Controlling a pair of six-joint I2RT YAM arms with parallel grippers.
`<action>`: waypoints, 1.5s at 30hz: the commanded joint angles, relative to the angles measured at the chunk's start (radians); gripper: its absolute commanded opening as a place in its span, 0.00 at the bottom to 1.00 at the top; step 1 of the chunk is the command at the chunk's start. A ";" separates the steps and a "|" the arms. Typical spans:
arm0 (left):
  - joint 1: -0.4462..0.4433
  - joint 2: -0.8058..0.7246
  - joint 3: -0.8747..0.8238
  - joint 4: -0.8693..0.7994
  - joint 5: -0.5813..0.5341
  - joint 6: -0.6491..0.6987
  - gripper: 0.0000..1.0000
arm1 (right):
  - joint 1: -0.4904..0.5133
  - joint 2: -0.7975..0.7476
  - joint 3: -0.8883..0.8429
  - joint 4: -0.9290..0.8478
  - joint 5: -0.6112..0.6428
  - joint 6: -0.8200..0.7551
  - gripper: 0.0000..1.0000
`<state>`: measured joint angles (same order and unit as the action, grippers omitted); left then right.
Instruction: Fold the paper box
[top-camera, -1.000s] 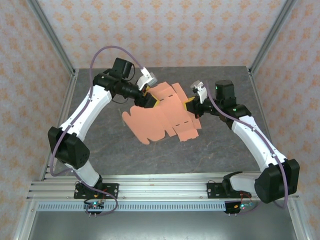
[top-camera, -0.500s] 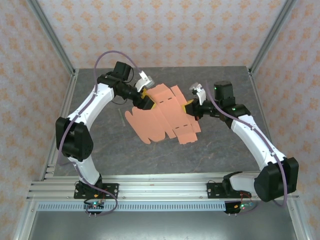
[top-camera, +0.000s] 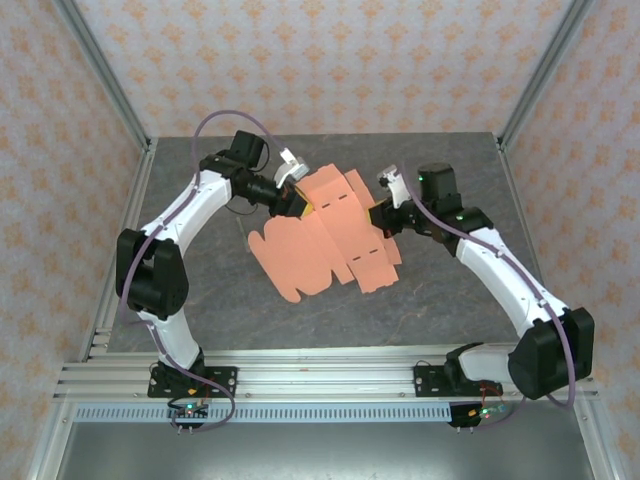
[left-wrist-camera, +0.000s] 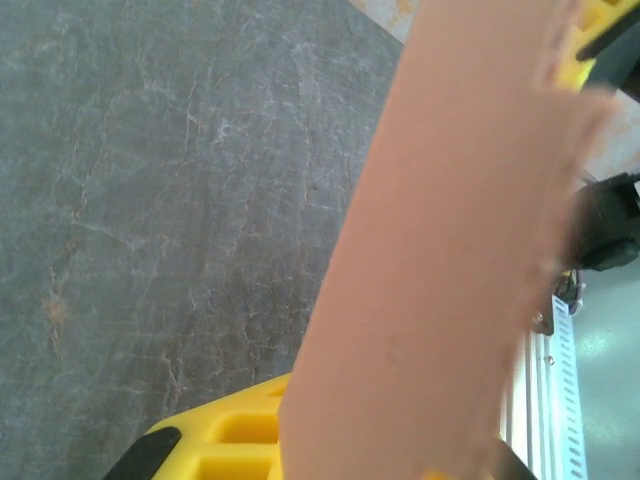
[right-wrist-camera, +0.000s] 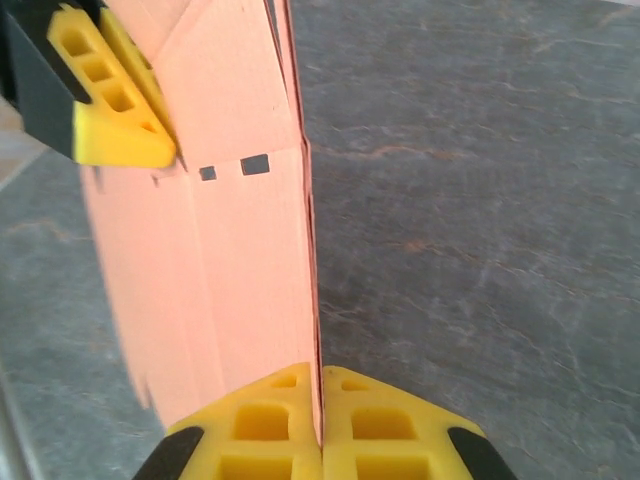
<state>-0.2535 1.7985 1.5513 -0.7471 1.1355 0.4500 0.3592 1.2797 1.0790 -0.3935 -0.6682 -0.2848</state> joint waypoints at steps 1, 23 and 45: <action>-0.013 0.023 -0.031 0.101 -0.023 -0.191 0.10 | 0.073 -0.036 -0.025 0.024 0.328 -0.014 0.00; -0.024 0.177 -0.164 0.299 -0.183 -0.525 0.11 | 0.299 0.348 -0.027 0.146 0.987 -0.286 0.03; 0.019 0.051 -0.328 0.481 -0.348 -0.625 0.40 | 0.319 0.437 -0.060 0.356 1.102 -0.460 0.01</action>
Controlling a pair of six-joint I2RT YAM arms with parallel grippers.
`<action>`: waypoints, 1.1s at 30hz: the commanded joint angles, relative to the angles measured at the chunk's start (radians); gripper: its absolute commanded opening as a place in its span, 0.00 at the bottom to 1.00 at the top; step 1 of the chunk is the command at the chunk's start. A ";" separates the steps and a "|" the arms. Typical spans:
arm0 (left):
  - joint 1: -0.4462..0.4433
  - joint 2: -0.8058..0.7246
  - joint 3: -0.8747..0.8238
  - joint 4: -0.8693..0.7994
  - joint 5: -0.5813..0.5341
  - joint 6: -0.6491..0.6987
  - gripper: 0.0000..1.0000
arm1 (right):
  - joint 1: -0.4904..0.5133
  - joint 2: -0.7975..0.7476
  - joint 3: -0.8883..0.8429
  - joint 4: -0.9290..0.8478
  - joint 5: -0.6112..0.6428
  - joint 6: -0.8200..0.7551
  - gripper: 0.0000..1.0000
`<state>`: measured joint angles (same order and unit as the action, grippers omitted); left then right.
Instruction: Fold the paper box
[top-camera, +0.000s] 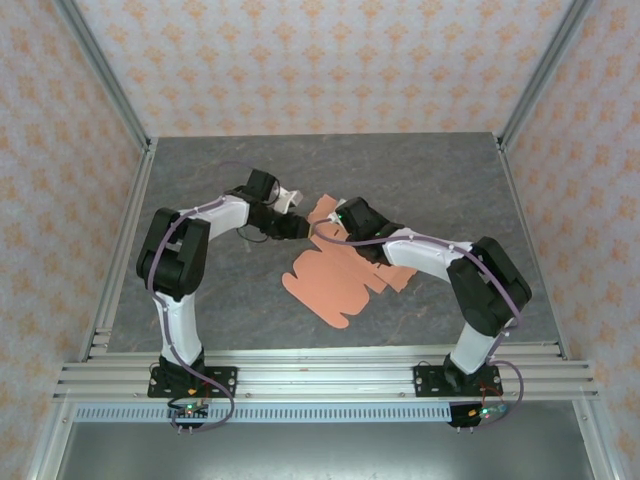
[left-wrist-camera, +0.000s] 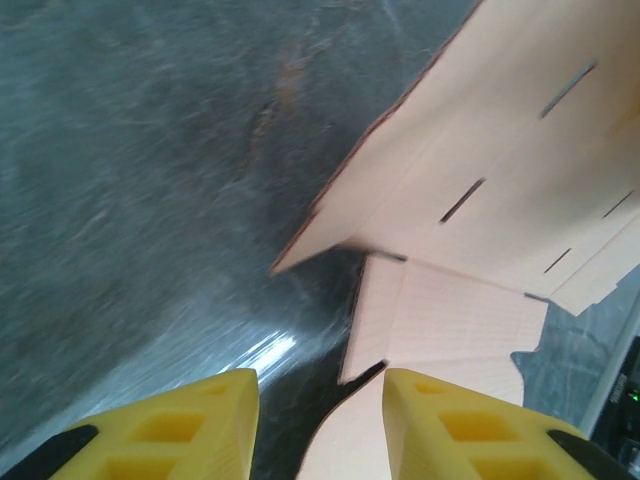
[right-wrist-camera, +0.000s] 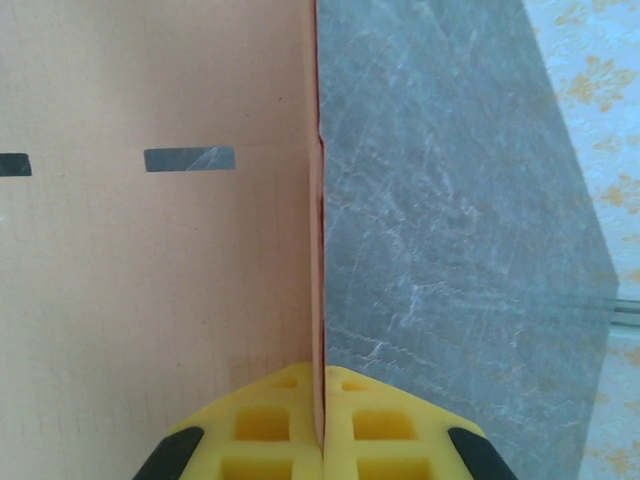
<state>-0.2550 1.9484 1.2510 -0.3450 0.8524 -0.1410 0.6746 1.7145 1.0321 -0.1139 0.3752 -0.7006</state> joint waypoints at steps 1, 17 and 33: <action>0.024 -0.115 -0.042 0.091 -0.078 -0.041 0.40 | 0.003 0.003 -0.016 0.089 0.064 -0.057 0.01; -0.092 -0.450 -0.409 0.399 -0.265 -0.435 0.39 | -0.035 -0.016 0.124 -0.246 -0.124 0.165 0.00; -0.319 -0.128 -0.362 0.803 -0.369 -0.895 0.13 | -0.046 -0.007 0.163 -0.341 -0.046 0.351 0.00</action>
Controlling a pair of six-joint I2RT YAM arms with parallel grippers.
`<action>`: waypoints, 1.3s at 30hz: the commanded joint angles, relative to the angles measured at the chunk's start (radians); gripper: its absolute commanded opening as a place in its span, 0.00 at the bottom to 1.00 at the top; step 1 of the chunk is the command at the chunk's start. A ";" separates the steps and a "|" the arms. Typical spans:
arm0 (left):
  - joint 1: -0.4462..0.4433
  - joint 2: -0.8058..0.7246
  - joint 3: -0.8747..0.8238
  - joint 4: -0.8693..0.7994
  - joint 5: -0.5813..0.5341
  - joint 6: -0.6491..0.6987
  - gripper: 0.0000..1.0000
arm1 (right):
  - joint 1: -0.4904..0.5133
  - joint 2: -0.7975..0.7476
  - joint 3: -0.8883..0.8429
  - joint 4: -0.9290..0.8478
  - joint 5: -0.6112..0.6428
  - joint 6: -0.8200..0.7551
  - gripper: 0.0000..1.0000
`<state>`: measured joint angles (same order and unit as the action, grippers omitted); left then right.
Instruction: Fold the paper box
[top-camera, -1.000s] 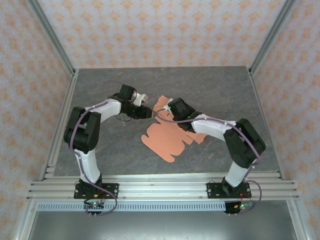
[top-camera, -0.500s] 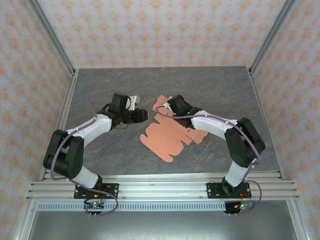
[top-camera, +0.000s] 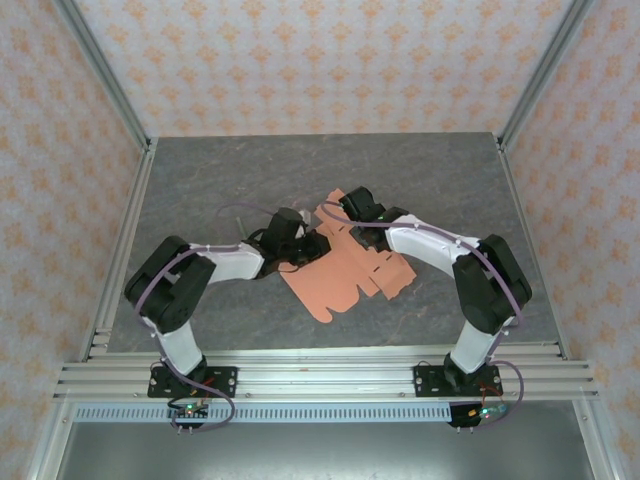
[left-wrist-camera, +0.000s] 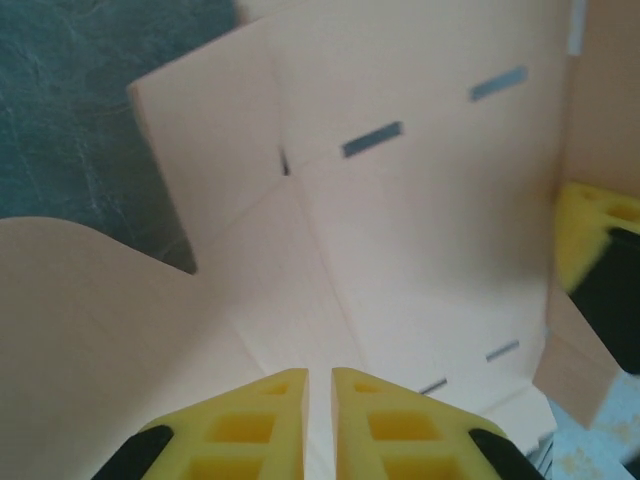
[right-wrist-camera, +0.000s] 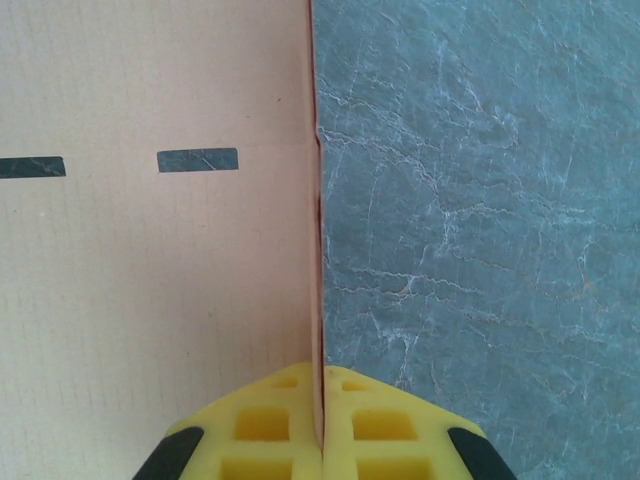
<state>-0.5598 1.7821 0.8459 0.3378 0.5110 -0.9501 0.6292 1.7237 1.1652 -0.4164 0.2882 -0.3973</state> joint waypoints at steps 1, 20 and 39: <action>-0.016 0.054 0.052 0.124 -0.028 -0.089 0.12 | 0.000 -0.019 0.031 -0.041 0.043 0.050 0.00; -0.056 0.261 0.063 0.120 -0.092 -0.164 0.00 | 0.093 0.000 0.116 -0.110 0.144 0.116 0.00; -0.055 0.336 0.054 0.257 -0.110 -0.240 0.00 | 0.277 0.084 0.133 -0.171 0.290 0.274 0.00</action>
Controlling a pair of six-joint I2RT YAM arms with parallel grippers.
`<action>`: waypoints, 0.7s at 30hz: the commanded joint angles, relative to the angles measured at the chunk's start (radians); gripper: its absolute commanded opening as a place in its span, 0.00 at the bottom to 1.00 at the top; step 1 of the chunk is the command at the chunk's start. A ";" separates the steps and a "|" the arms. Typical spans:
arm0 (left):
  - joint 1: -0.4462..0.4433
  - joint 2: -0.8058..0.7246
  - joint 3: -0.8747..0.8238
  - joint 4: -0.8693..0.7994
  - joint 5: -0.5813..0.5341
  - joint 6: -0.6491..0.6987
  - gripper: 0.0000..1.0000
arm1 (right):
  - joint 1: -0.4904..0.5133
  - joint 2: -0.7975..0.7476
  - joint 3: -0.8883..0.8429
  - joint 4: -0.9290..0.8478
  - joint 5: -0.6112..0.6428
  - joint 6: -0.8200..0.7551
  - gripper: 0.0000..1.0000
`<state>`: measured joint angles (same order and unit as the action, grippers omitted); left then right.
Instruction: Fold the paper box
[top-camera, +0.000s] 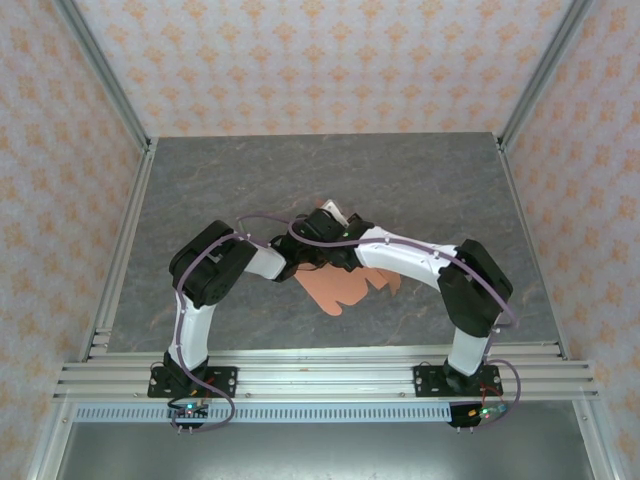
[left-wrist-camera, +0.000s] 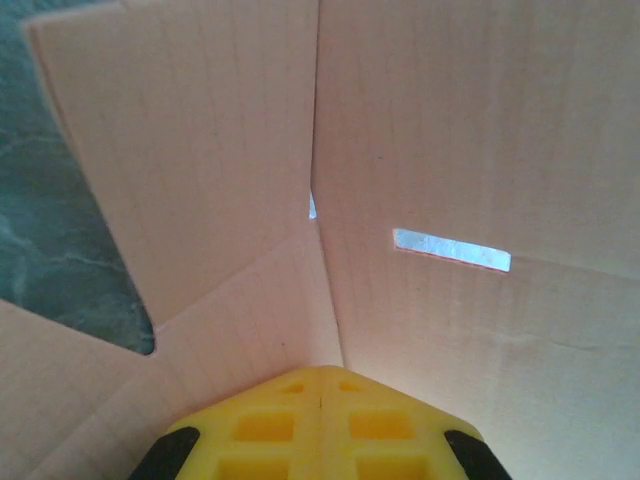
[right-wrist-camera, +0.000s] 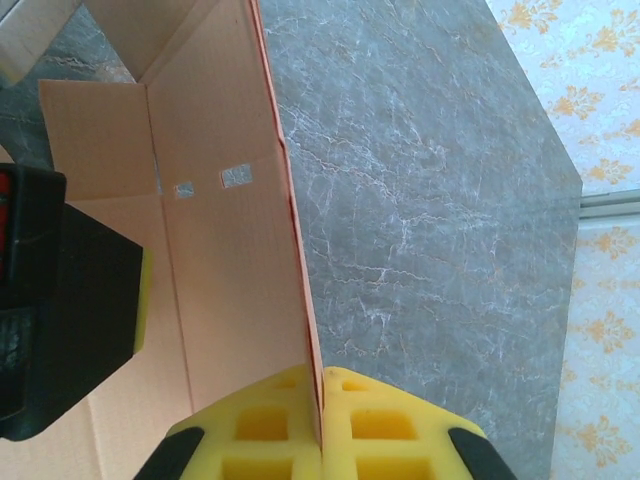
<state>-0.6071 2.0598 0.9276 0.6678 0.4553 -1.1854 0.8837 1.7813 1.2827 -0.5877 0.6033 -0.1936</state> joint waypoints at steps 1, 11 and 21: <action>-0.008 0.059 -0.029 -0.073 -0.054 -0.005 0.00 | 0.023 0.026 0.013 0.003 -0.026 0.072 0.00; -0.003 0.063 -0.042 -0.048 -0.064 -0.011 0.00 | 0.023 0.014 -0.014 0.036 -0.073 0.090 0.00; 0.019 -0.026 -0.081 -0.061 -0.075 0.026 0.09 | -0.037 -0.012 -0.021 0.047 -0.004 -0.001 0.00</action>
<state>-0.6060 2.0495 0.8886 0.7227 0.4404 -1.1969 0.8658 1.7844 1.2819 -0.5755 0.6067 -0.1890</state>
